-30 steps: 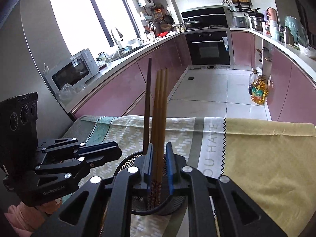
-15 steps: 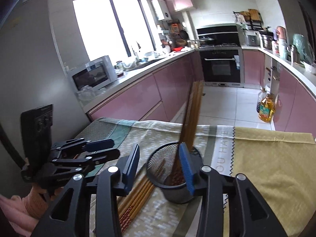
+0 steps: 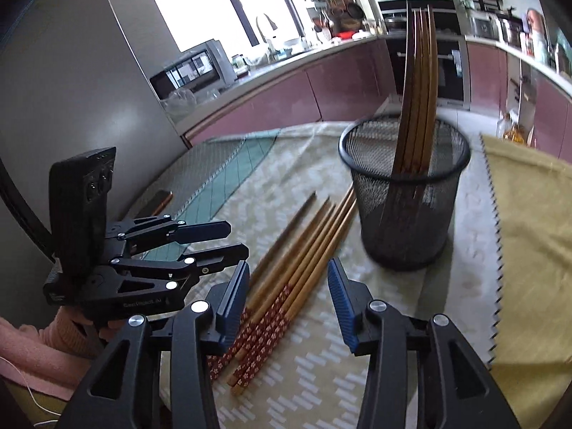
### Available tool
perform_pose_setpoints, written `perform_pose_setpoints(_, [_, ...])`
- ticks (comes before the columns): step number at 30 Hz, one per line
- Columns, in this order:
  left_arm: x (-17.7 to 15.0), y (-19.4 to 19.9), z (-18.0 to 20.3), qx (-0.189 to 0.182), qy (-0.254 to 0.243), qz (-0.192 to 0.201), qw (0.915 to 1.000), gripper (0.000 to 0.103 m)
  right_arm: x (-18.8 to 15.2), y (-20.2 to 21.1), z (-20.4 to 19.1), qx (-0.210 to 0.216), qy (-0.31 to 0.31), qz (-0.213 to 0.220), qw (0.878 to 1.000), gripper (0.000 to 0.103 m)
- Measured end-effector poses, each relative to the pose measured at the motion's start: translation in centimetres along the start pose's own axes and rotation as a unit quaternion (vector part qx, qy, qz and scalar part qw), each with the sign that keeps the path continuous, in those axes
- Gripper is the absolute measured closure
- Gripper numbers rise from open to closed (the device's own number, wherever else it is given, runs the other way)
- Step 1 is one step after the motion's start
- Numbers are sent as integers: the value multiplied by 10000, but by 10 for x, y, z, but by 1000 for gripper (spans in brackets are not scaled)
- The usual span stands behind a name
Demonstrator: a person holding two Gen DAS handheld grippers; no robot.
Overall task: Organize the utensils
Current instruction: 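Open the right gripper and move it back over the chopsticks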
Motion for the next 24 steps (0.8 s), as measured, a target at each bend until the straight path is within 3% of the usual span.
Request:
perform_pose_setpoints(7, [-17,-9,4,-96,31,-196,9998,59,-15,-19,4,-190,-169,-208,9995,60])
perform_pose_setpoints(24, [-13,-20,7,88,-90,-328,9994,62,-17,-35,0,-799,54,-255,9965,66])
Point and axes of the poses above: each gripper's, at about its wrist camera, not at the fingertips, and y roughly against the way its jaws point, z to its right, x to its top, the point moved 4 cm from there along -y, roughly the way its jaws point, and after that the axes turned 7 degrees about -y, right-handed, at the moved point
